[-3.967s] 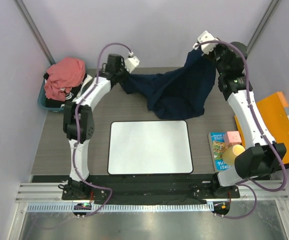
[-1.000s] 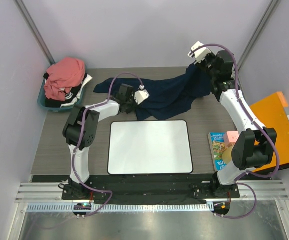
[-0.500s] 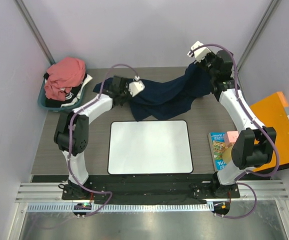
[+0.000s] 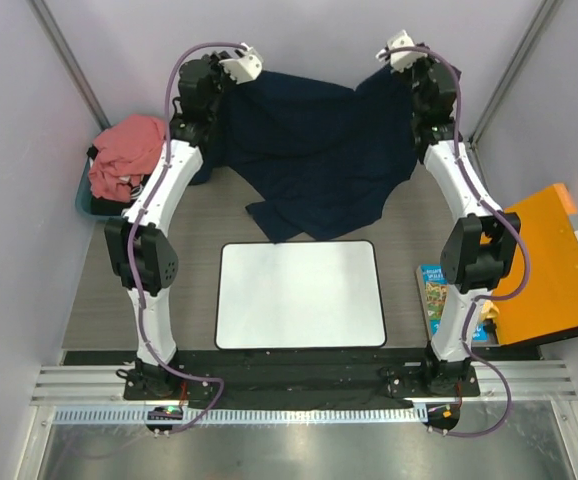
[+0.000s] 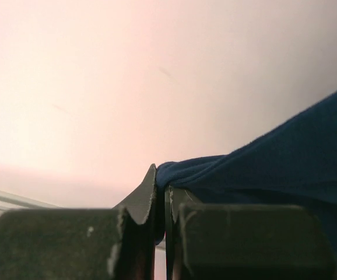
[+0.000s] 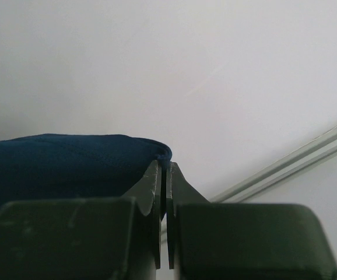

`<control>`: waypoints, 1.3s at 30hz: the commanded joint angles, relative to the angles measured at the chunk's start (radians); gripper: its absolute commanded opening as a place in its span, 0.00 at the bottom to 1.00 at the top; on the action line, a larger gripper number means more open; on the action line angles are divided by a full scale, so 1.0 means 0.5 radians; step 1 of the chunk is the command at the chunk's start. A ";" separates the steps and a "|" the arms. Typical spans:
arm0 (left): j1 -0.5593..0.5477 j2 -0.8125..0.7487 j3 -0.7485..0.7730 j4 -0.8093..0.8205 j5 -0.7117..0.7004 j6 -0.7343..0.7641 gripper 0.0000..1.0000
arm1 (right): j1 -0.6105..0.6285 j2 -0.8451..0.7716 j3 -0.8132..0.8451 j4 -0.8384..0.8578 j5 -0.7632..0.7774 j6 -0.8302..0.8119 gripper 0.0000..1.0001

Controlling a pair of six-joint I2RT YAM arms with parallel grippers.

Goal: Fold and stack the t-shirts
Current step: Flatten the tshirt out

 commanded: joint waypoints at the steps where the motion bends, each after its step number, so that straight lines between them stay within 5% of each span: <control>1: 0.030 0.069 0.224 0.284 -0.028 0.235 0.00 | -0.006 -0.070 0.577 0.145 0.040 0.158 0.01; 4: 0.049 -0.130 0.200 0.085 0.107 0.159 0.00 | -0.021 -0.305 0.572 -0.174 -0.305 0.330 0.01; 10: 0.159 -0.811 -0.391 -0.541 0.776 -0.096 0.00 | -0.049 -0.969 0.155 -1.106 -1.100 0.493 0.01; 15: 0.205 -1.219 -0.511 -0.833 0.893 -0.152 0.00 | -0.049 -1.325 0.185 -1.582 -1.267 0.460 0.01; 20: 0.221 -1.392 -0.475 -0.610 0.850 -0.090 0.00 | -0.049 -1.319 0.504 -1.599 -1.102 0.423 0.01; 24: 0.230 -1.349 -0.389 -0.490 0.899 -0.127 0.00 | -0.049 -1.288 0.542 -1.271 -0.970 0.380 0.01; 36: 0.227 -0.684 -0.236 -0.744 0.942 0.004 0.00 | -0.055 -0.749 0.192 -0.823 -0.755 0.061 0.01; 39: 0.227 -0.421 -0.061 -0.637 0.865 0.133 0.00 | -0.064 -0.468 0.353 -0.670 -0.678 -0.040 0.01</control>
